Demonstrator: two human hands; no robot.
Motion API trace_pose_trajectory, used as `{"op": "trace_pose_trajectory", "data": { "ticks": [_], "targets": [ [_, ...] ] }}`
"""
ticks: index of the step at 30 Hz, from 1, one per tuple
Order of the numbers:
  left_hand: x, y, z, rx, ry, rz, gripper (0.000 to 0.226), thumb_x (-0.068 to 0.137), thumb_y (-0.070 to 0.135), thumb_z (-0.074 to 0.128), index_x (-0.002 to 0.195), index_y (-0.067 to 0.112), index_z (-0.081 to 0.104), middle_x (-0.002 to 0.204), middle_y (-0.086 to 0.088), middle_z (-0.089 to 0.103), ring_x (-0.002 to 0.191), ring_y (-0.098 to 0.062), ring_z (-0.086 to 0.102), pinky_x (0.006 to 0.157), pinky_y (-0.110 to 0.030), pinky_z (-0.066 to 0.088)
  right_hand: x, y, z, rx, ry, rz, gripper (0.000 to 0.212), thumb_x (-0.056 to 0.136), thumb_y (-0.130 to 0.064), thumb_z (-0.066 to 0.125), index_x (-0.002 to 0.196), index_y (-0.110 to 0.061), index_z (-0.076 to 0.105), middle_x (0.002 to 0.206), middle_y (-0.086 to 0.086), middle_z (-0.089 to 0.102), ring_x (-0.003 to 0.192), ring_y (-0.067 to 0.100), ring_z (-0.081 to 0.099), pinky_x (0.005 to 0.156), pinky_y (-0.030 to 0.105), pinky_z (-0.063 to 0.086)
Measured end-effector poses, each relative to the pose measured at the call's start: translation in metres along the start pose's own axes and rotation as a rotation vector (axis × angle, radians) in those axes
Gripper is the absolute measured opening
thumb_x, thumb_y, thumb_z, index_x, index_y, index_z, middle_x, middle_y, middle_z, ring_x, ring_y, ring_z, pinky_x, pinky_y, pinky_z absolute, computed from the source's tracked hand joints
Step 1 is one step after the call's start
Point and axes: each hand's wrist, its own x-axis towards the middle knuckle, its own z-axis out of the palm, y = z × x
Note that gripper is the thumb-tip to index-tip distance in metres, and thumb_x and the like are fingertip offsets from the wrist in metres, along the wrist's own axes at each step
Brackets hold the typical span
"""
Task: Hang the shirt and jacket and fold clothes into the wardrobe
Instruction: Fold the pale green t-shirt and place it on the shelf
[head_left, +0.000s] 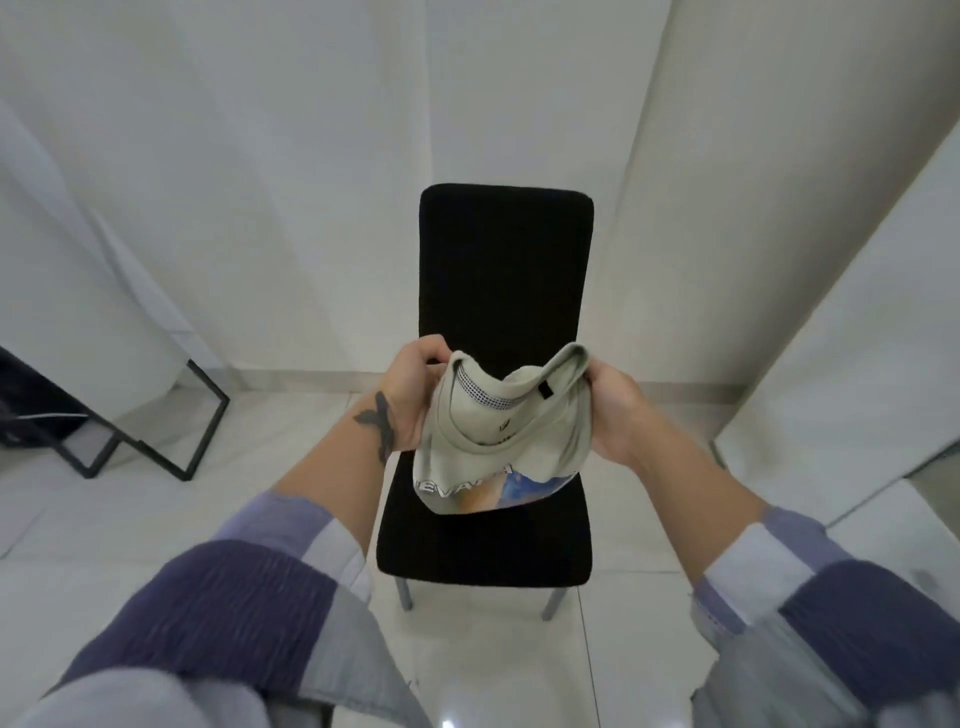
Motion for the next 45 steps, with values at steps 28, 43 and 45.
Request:
{"op": "trace_pose_trajectory", "data": {
  "ticks": [28,43,45],
  "targets": [
    [0.245,-0.151,-0.181,-0.121,0.430,-0.042,0.028,0.090,0.020,0.042,0.093,0.008,0.067,0.089,-0.012,0.068,0.082,-0.026,0.062,0.094,-0.041,0.045,0.255,0.178,-0.057,-0.051,0.361,0.183,0.028,0.097,-0.035,0.046,0.112,-0.016,0.061,0.107,0.010,0.066,0.101,0.028,0.063,0.095,0.044,0.049],
    [0.365,-0.182,-0.242,0.467,0.886,0.117,0.027,0.094,0.015,0.035,0.104,0.010,0.059,0.097,-0.003,0.060,0.089,-0.018,0.055,0.078,-0.031,0.043,0.378,0.224,-0.068,-0.555,0.568,0.040,0.033,0.102,-0.027,0.031,0.125,-0.008,0.046,0.095,0.002,0.051,0.083,0.015,0.050,0.074,0.030,0.038],
    [0.365,-0.184,-0.238,0.509,0.931,0.123,0.027,0.092,0.015,0.036,0.103,0.012,0.060,0.098,-0.004,0.062,0.089,-0.019,0.057,0.079,-0.032,0.046,0.377,0.221,-0.067,-0.694,0.570,0.019,0.030,0.100,-0.024,0.036,0.124,-0.010,0.046,0.085,0.000,0.053,0.072,0.012,0.049,0.061,0.028,0.038]
  ]
}}
